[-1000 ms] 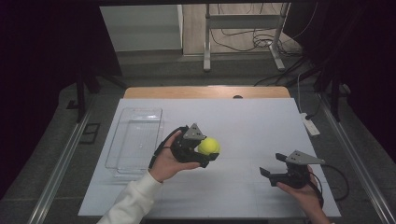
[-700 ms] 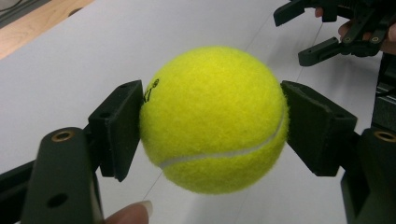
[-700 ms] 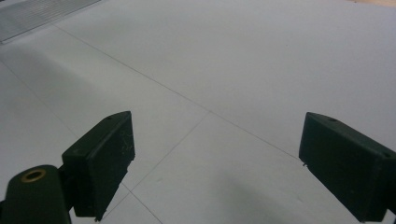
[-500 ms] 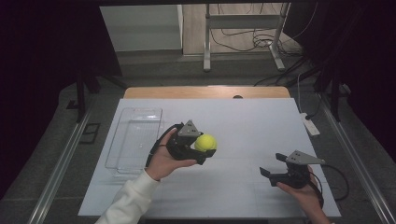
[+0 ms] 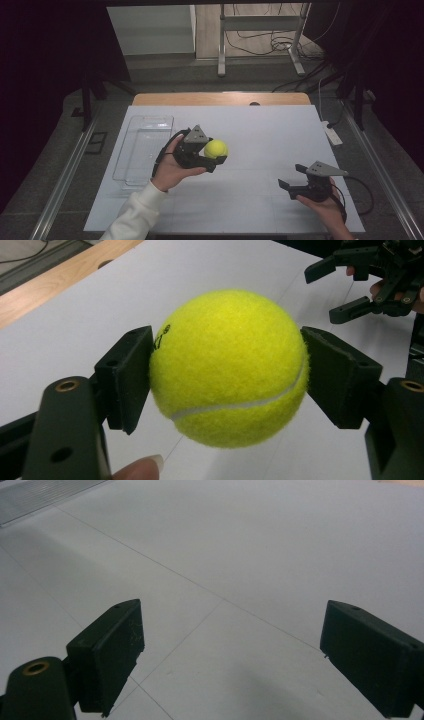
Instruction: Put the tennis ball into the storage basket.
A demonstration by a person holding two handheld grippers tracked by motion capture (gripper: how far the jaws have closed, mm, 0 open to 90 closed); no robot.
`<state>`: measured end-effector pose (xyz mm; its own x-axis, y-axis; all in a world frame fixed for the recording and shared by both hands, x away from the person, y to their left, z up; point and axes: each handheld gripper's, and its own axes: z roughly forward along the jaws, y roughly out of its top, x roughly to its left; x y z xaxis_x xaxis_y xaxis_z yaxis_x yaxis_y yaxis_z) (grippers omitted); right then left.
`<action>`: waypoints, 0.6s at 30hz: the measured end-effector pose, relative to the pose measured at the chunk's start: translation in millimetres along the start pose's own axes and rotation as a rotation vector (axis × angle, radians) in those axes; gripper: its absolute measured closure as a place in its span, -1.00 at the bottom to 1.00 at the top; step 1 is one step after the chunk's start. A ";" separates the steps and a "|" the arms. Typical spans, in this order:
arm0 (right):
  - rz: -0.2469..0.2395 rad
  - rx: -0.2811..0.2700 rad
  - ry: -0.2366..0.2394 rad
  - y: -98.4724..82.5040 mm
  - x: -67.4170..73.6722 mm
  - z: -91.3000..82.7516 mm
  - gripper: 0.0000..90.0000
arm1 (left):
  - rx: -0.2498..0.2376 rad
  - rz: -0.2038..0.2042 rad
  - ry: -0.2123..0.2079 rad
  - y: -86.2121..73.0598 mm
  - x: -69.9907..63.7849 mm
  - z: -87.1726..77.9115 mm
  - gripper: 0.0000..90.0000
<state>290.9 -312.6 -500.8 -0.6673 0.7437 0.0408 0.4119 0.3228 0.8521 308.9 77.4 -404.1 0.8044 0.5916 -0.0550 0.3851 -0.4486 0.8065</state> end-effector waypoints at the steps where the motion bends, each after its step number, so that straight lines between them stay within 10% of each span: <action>1: 0.000 0.001 0.000 0.0 0.0 -0.1 -0.76 | -0.002 -0.003 0.000 0.0 0.2 -0.5 -0.42; 18: 0.001 0.000 0.000 -0.1 0.1 0.0 -0.76 | -0.026 -0.026 0.030 -1.4 10.8 -11.3 -0.42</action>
<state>290.7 -312.6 -500.8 -0.6669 0.7440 0.0414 0.4122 0.3221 0.8522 311.9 92.0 -399.2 0.7801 0.6229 -0.0587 0.3935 -0.4155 0.8201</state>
